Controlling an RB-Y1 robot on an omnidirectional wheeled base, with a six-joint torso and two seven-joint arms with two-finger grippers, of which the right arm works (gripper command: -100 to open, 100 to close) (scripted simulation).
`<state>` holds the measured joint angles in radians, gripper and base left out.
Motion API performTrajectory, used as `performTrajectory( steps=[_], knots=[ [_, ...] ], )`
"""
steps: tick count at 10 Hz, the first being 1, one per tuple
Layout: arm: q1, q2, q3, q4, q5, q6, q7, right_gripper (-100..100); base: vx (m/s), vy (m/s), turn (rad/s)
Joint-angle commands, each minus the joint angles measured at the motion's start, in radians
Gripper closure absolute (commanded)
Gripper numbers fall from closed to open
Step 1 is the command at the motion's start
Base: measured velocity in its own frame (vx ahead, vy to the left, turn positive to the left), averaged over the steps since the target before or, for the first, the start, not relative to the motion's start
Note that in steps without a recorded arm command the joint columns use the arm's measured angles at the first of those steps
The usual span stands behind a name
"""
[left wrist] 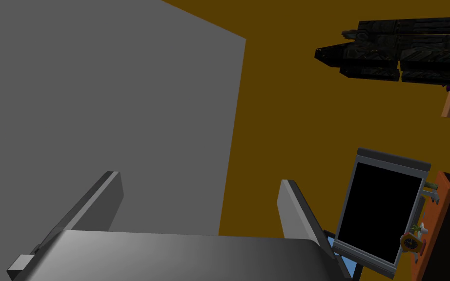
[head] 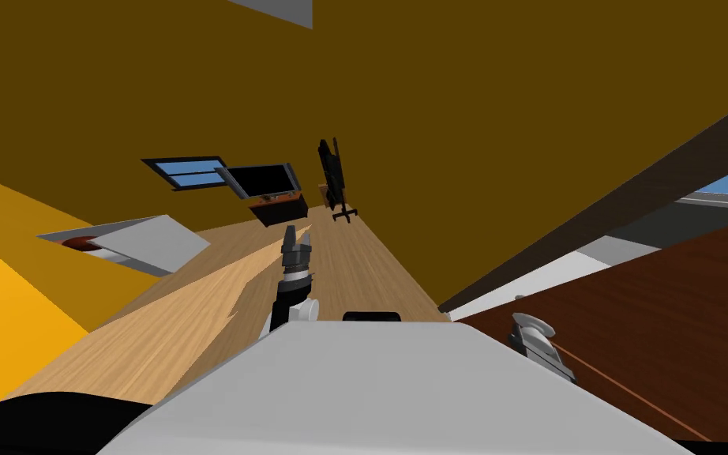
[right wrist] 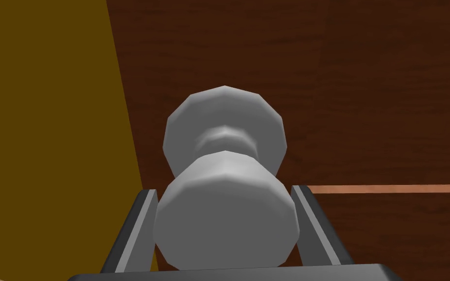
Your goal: Pull the door open
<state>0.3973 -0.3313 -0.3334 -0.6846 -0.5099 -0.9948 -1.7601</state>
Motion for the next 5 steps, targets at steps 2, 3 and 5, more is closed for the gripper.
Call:
performTrajectory(
  steps=[2, 3, 5],
  knots=[
    [0.012, -0.003, 0.033, -0.005, 0.028, -0.026, -0.022, 100, -0.223, 0.085, 0.049],
    [0.019, -0.005, 0.049, -0.011, 0.041, -0.037, -0.032, 100, -0.227, 0.085, 0.056],
    [0.028, -0.008, 0.069, -0.019, 0.059, -0.050, -0.045, 100, -0.254, 0.060, 0.064]
  ],
)
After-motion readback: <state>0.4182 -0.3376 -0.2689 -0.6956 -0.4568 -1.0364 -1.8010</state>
